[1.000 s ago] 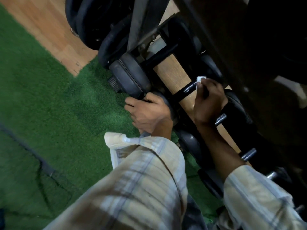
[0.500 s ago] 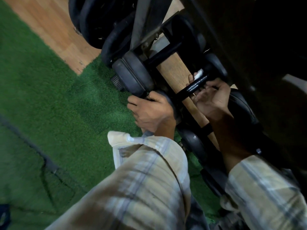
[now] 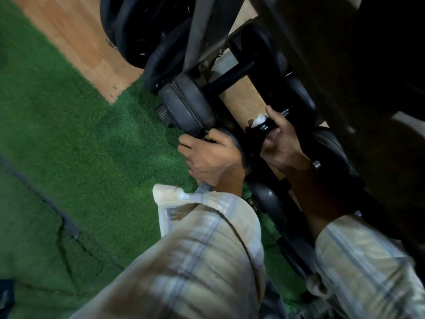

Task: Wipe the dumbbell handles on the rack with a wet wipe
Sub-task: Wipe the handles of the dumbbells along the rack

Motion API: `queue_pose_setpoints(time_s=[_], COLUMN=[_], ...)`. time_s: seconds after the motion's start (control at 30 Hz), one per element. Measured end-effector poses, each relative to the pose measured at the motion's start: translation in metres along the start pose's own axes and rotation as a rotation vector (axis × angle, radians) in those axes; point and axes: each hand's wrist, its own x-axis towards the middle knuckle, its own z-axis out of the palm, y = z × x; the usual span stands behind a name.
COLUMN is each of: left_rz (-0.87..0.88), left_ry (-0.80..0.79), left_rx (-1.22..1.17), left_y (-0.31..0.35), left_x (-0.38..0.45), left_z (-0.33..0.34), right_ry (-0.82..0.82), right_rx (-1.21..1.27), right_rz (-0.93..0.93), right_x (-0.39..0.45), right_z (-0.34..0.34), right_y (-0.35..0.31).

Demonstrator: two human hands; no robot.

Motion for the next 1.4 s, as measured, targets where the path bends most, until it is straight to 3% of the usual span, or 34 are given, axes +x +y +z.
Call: queue_pose_setpoints(time_s=[0.17,0.3,0.4,0.53,0.77,0.9,1.0,1.17,1.4], left_rz=[0.0,-0.007,-0.005,-0.004,-0.006,-0.001,-0.009,-0.01,-0.009], left_ry=[0.0,0.005,0.006,0.01,0.02,0.027,0.036,0.029,0.028], left_rx=[0.008,0.003,0.008,0.016,0.011,0.019,0.027,0.028,0.031], left_y=[0.001,0.001,0.001,0.001,0.001,0.0,0.0,0.0,-0.001], left_x=[0.0,0.0,0.001,0.001,0.0,0.0,0.001,0.0,-0.002], left_z=[0.0,-0.001,-0.001,0.0,0.001,0.001,0.003,0.003,0.002], right_ry=[0.053,0.257,0.246,0.256,0.547,0.716,0.791,0.698,0.498], right_rx=[-0.207,-0.491,-0.644,-0.636,-0.415,-0.13,-0.003,0.062,-0.354], right_rz=[-0.015,-0.024,-0.089,-0.163,-0.404,-0.588,-0.579,-0.4,-0.352], right_x=[-0.007,-0.003,-0.003,-0.021,-0.029,-0.007,0.006,0.006,-0.006], right_z=[-0.008,-0.014,-0.024,-0.031,-0.021,-0.013,-0.007,-0.014,-0.018], right_y=[0.01,0.023,0.03,0.033,0.041,0.017,0.01,0.014,0.025])
